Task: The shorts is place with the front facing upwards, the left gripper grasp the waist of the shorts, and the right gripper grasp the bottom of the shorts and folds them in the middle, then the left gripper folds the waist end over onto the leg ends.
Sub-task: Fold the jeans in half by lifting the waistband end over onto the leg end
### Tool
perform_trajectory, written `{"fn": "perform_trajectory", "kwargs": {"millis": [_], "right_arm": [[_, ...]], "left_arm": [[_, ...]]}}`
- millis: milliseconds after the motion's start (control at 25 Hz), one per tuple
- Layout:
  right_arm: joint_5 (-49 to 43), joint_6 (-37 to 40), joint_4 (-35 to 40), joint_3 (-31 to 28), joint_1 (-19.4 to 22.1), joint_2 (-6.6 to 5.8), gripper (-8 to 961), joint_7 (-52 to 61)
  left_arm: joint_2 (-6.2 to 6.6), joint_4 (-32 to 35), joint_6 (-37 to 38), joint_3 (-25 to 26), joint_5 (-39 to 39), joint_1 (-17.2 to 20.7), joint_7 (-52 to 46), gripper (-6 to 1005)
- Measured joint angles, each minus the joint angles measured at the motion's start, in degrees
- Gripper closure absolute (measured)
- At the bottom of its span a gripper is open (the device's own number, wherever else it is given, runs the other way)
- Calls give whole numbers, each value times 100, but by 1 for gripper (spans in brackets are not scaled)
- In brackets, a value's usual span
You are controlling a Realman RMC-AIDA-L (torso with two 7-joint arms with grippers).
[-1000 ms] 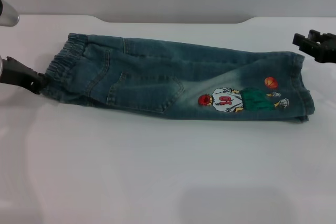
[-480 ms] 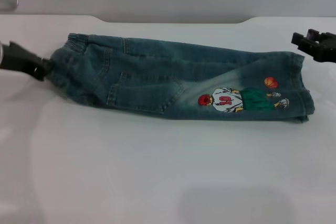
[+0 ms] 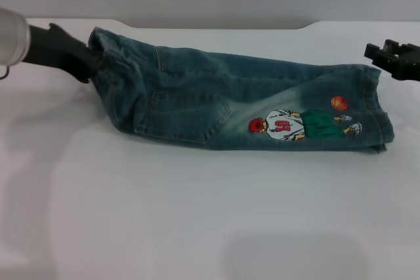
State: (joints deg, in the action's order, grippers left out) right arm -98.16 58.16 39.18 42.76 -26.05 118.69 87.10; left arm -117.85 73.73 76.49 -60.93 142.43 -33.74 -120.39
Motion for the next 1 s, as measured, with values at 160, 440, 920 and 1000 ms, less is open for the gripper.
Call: {"fn": "perform_trajectory", "kwargs": {"millis": [160, 440, 920, 1000], "right_arm": [[0, 1, -122, 29, -28, 2, 485, 0], [142, 59, -415, 192, -167, 30, 486, -381], [284, 63, -912, 777, -563, 38, 486, -635], [431, 63, -970, 986, -601, 41, 486, -666]], "left_arm": [[-5, 153, 9, -324, -177, -64, -16, 973], [-6, 398, 11, -778, -517, -299, -79, 973], [-13, 960, 14, -1014, -830, -552, -201, 973], [-14, 1054, 16, -1098, -834, -602, -280, 973]]}}
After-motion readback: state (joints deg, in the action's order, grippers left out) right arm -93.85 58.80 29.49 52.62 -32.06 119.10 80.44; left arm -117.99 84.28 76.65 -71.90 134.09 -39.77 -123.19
